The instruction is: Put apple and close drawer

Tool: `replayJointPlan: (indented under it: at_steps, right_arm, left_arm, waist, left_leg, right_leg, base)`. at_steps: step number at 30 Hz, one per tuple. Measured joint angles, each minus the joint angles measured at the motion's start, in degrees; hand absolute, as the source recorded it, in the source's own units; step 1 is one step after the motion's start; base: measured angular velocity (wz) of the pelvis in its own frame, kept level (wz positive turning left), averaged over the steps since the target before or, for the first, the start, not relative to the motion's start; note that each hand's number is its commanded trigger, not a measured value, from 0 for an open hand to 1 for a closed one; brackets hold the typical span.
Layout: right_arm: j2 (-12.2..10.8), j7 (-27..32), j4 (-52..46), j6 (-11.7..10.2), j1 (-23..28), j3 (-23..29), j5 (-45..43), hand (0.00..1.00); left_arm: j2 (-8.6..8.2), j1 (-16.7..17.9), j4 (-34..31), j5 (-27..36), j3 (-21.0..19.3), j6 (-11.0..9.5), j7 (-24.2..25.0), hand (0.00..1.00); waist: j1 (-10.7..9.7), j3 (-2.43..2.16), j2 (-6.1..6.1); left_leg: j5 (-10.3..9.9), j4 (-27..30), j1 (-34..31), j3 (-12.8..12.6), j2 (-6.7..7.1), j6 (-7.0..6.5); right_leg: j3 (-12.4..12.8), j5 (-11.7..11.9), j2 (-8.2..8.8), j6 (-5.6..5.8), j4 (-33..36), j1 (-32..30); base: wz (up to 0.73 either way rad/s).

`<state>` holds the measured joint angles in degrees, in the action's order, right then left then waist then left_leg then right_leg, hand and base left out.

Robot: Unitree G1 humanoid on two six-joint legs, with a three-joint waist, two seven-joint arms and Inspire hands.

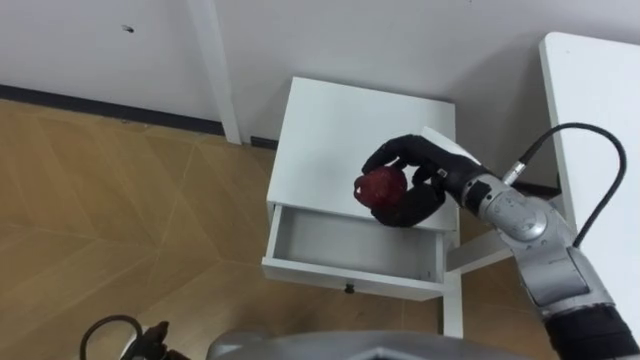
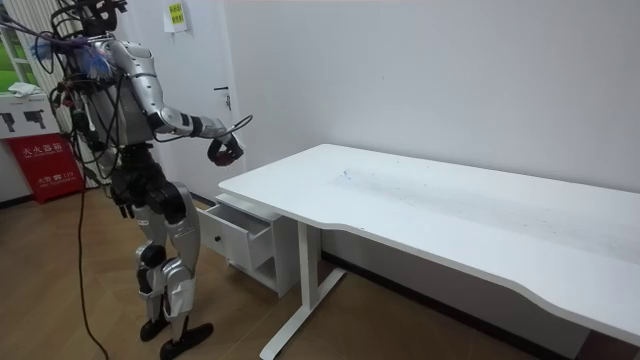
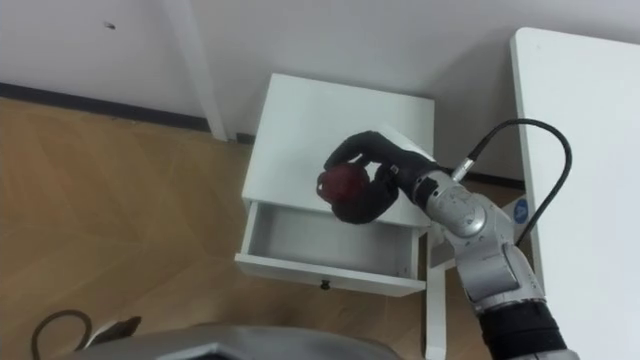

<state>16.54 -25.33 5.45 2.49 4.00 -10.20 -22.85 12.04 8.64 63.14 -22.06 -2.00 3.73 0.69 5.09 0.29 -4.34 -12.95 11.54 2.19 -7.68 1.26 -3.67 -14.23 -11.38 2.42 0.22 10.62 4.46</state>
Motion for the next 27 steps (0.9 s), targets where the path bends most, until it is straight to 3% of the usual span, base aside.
replayJointPlan:
  at_steps: [27]
  right_arm:
    - [-0.7,-1.0,0.0,0.1,0.0,-1.4,0.0,0.00]
  left_arm:
    - [-0.28,-0.1,2.4,-0.1,1.5,0.0,-0.1,0.00]
  waist:
    - [-0.3,0.01,-0.13]
  left_leg:
    - [0.0,0.2,0.3,0.0,0.05,-0.01]
  right_leg:
    - [-0.1,0.0,0.21,0.00,0.0,0.6]
  base:
    - [0.00]
